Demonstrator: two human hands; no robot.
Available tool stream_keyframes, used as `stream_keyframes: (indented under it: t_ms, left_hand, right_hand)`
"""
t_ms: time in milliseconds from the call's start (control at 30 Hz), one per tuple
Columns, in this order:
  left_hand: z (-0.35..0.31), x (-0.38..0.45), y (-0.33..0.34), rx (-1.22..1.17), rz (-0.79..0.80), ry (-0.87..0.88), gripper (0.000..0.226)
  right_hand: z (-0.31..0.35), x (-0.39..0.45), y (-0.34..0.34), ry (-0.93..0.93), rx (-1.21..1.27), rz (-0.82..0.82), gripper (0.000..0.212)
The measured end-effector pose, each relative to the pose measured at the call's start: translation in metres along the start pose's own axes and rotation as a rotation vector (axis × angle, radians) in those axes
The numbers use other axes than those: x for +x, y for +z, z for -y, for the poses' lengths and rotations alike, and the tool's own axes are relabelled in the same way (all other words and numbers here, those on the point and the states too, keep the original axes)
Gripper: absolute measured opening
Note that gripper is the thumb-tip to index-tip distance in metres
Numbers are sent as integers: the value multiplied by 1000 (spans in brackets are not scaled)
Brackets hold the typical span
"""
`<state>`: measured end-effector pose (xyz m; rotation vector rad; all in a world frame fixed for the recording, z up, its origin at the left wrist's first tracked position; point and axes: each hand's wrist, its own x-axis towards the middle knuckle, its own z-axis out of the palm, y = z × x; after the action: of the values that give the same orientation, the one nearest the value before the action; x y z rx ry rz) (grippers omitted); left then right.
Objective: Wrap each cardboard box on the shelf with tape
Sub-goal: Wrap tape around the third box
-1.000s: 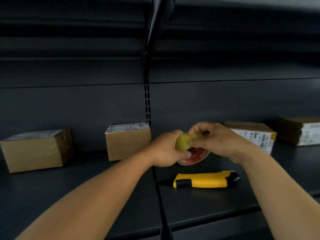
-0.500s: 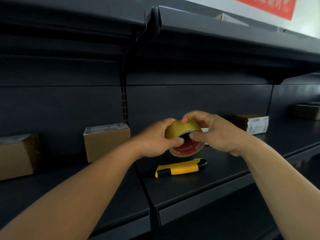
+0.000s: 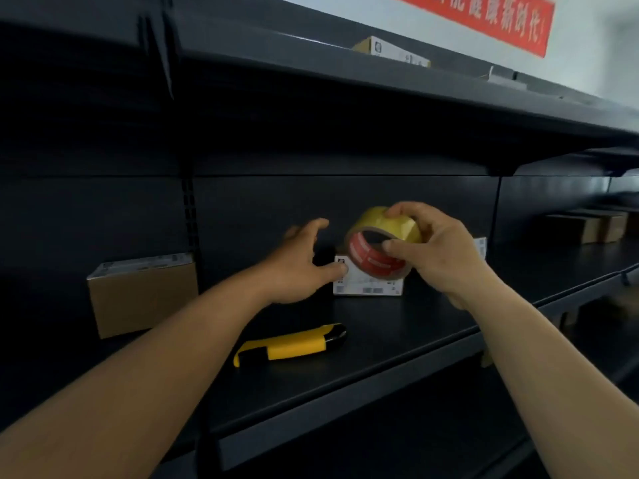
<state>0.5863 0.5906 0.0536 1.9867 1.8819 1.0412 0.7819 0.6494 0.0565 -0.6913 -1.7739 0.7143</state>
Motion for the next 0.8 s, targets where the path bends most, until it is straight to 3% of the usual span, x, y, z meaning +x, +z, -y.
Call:
stream_keyframes:
  t_ms: [300,800]
  left_hand:
    - [-19,63,46,103,-77,-233,69]
    - [-25,96,82,265,-128,-423,66]
  right_hand:
    - [-75,41,-79,98,-116,-24,34]
    - [-154,65,-120,-55,-646,375,35]
